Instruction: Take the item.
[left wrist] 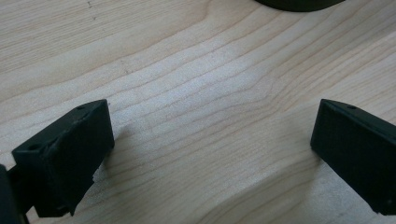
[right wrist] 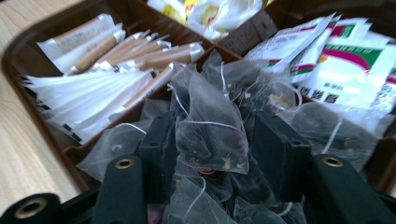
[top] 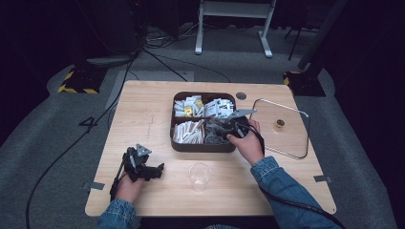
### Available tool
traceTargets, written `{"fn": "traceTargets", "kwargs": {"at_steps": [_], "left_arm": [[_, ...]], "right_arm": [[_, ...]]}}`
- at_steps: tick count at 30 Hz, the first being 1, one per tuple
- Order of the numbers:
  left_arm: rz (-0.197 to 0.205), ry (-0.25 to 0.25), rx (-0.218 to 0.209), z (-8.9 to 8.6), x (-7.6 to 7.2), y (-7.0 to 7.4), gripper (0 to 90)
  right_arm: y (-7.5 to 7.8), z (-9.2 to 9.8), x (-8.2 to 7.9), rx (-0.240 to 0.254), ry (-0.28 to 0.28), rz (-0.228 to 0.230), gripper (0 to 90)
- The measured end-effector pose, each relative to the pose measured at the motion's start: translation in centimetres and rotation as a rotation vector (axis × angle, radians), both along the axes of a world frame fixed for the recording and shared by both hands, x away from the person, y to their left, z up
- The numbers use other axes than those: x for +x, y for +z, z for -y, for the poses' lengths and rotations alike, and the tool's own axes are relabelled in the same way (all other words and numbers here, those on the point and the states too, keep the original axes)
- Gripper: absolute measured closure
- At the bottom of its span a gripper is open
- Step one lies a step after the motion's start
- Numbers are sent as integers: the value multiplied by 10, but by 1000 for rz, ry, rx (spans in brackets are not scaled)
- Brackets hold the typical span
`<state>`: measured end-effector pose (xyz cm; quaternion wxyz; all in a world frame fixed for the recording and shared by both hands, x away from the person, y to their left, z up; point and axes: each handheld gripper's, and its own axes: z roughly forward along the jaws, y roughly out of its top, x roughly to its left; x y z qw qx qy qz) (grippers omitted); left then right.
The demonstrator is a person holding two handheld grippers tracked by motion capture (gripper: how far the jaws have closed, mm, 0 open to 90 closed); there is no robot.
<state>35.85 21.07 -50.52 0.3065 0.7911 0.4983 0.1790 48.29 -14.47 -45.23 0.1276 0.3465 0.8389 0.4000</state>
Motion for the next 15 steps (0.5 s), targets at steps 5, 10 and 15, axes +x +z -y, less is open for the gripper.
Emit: {"fn": "traceTargets", "kwargs": {"at_steps": [5,10,15], "left_arm": [[0,0,0,0,0,0,0],[0,0,0,0,0,0,0],[0,0,0,0,0,0,0]], "right_arm": [[-8,-4,5,-31,19,-24,599],[-6,-6,5,-59,22,-12,713],[-4,-4,4,-48,10,5,740]]}}
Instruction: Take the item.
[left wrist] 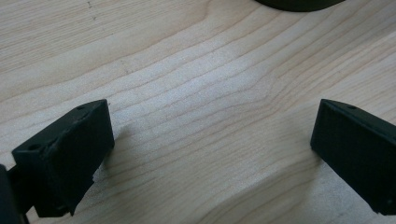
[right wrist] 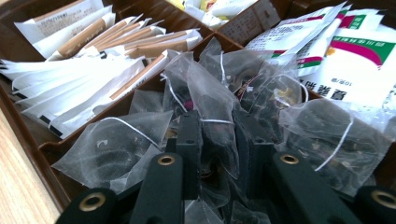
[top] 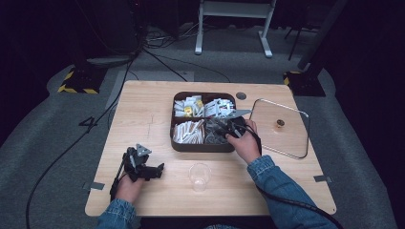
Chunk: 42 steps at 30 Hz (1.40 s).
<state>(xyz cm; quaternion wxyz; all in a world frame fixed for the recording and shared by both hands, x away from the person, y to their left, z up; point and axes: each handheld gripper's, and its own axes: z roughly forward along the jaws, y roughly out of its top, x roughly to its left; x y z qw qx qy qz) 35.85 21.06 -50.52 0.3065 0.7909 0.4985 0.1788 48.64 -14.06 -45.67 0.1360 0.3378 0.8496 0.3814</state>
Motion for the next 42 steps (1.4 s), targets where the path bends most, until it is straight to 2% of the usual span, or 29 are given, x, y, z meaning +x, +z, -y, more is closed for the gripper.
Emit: {"fn": "traceTargets", "kwargs": {"at_steps": [9,24,29,38,42], "left_arm": [[-1,0,-2,0,0,0,0],[0,0,0,0,0,0,0],[0,0,0,0,0,0,0],[0,0,0,0,0,0,0],[-1,1,-2,0,0,0,0]], "right_arm": [[10,4,-4,49,-1,33,744],[36,19,-18,193,4,94,744],[43,23,-24,227,12,110,744],[53,26,-37,251,41,123,744],[59,25,-44,246,57,126,743]]}}
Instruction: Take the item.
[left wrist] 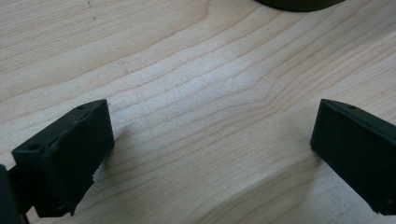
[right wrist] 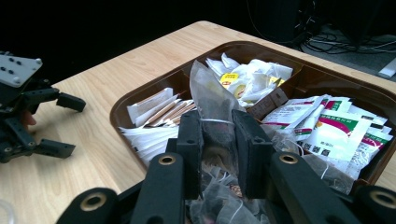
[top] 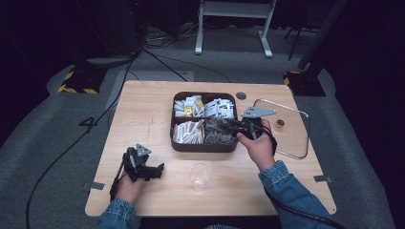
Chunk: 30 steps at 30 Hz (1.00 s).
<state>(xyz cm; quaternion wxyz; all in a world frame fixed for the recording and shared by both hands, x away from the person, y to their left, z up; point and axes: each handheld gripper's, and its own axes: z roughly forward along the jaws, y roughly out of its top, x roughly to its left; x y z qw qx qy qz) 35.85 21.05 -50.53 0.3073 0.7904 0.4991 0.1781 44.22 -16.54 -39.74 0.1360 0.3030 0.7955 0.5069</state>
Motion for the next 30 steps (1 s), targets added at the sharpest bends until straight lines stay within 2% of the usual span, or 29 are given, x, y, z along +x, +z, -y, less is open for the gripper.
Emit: {"fn": "traceTargets", "kwargs": {"at_steps": [5,14,30], "left_arm": [[1,-1,3,0,0,0,0],[0,0,0,0,0,0,0],[1,-1,3,0,0,0,0]], "right_arm": [[3,-2,-10,-5,21,-10,743],[9,-13,-36,-8,102,2,742],[10,-28,-76,-19,209,-17,741]]}}
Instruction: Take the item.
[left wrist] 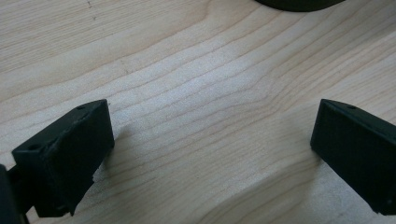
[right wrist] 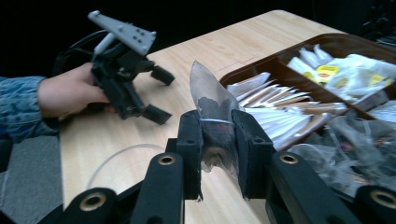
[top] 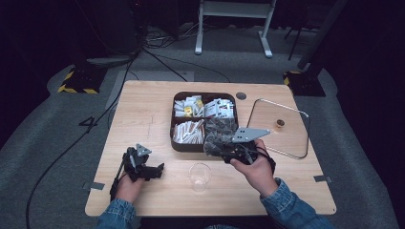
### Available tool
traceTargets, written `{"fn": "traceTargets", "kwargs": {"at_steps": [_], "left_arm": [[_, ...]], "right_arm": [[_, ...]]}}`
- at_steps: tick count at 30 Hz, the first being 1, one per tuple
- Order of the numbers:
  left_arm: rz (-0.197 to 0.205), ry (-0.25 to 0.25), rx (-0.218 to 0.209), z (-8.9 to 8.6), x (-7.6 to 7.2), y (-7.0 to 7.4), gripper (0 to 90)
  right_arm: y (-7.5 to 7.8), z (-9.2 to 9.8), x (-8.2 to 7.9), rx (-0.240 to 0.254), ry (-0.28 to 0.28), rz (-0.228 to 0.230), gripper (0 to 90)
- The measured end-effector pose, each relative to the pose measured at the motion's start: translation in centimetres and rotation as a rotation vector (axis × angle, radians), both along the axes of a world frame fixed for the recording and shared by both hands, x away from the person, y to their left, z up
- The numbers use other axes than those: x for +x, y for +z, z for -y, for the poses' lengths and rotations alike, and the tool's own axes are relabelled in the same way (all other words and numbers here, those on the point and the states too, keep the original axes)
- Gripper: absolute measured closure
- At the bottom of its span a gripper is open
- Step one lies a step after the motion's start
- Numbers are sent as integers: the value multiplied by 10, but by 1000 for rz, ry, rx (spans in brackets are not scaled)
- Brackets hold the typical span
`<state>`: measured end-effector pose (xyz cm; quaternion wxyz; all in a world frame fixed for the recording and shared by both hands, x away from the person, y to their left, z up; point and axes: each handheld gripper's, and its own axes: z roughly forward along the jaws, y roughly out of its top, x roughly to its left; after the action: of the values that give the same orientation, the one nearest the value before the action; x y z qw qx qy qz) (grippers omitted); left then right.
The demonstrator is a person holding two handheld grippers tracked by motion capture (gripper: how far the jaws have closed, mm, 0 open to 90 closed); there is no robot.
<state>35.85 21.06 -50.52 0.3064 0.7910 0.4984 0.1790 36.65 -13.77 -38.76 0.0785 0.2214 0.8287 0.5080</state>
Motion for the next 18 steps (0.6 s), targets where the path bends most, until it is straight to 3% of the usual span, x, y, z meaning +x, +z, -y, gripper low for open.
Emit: {"fn": "traceTargets", "kwargs": {"at_steps": [18], "left_arm": [[0,0,0,0,0,0,0]], "right_arm": [[-10,-19,-23,-26,109,-51,740]]}}
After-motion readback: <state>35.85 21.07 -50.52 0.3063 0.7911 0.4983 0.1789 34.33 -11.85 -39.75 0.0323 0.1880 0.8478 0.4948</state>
